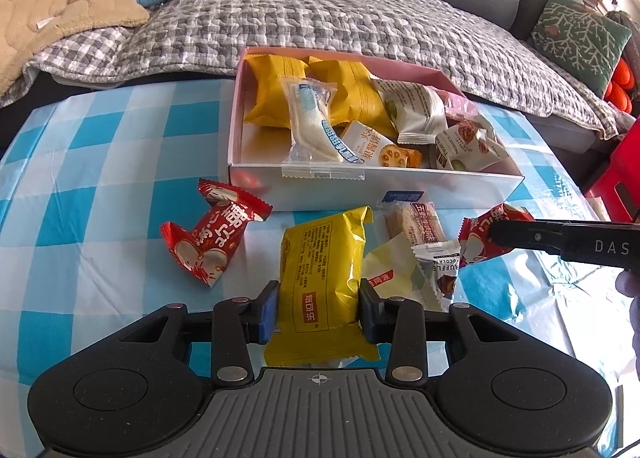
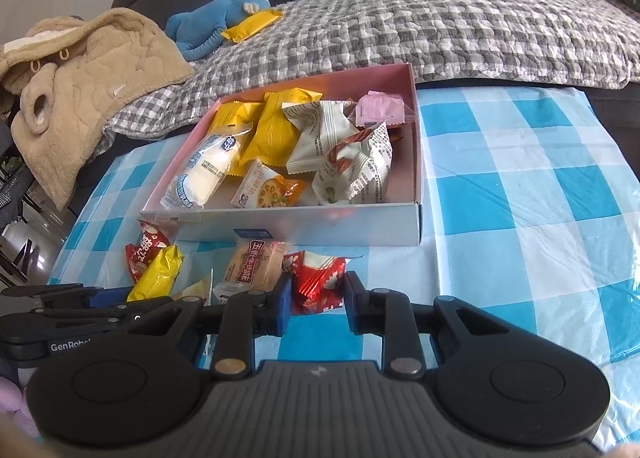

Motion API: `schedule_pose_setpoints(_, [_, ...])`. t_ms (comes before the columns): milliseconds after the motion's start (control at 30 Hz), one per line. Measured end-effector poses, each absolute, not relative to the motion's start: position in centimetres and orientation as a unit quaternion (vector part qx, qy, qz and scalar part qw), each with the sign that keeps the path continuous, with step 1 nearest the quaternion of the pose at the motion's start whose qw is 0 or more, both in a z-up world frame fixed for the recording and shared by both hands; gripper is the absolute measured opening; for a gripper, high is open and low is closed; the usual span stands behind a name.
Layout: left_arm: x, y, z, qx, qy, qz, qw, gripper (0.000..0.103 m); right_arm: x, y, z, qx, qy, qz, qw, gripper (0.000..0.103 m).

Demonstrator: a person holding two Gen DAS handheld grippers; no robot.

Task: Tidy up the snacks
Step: 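Lift both held snacks toward the pink box and lower them inside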

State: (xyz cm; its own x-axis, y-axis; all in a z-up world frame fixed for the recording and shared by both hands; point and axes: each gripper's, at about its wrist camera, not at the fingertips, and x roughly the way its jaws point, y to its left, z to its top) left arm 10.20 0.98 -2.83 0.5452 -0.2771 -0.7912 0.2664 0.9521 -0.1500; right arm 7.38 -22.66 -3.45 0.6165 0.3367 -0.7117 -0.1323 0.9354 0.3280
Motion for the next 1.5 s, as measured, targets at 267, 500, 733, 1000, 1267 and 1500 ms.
schedule_pose_setpoints(267, [9.6, 1.0, -2.1, -0.013, 0.447, -0.163, 0.879, 0.037, 7.0, -22.7, -2.8, 0.124, 0.415, 0.136, 0.891, 0.024])
schedule_pose_setpoints(500, [9.1, 1.0, -1.2, -0.019, 0.438, -0.17, 0.882, 0.037, 6.5, -22.6, -2.1, 0.13, 0.41, 0.141, 0.892, 0.024])
schedule_pose_setpoints(733, [8.7, 0.9, -0.1, -0.027, 0.427, -0.175, 0.887, 0.037, 6.2, -22.3, -1.4, 0.137, 0.403, 0.147, 0.893, 0.024])
schedule_pose_setpoints(1000, [9.0, 0.7, 1.2, -0.043, 0.415, -0.174, 0.892, 0.037, 6.3, -22.1, -0.4, 0.153, 0.392, 0.149, 0.895, 0.024])
schedule_pose_setpoints(1267, [10.5, 0.4, 2.2, -0.054, 0.408, -0.165, 0.896, 0.037, 7.0, -22.1, 0.6, 0.181, 0.375, 0.141, 0.898, 0.024])
schedule_pose_setpoints(1500, [13.2, -0.1, 2.2, -0.061, 0.406, -0.163, 0.897, 0.037, 8.1, -21.7, 0.8, 0.184, 0.364, 0.145, 0.902, 0.024])
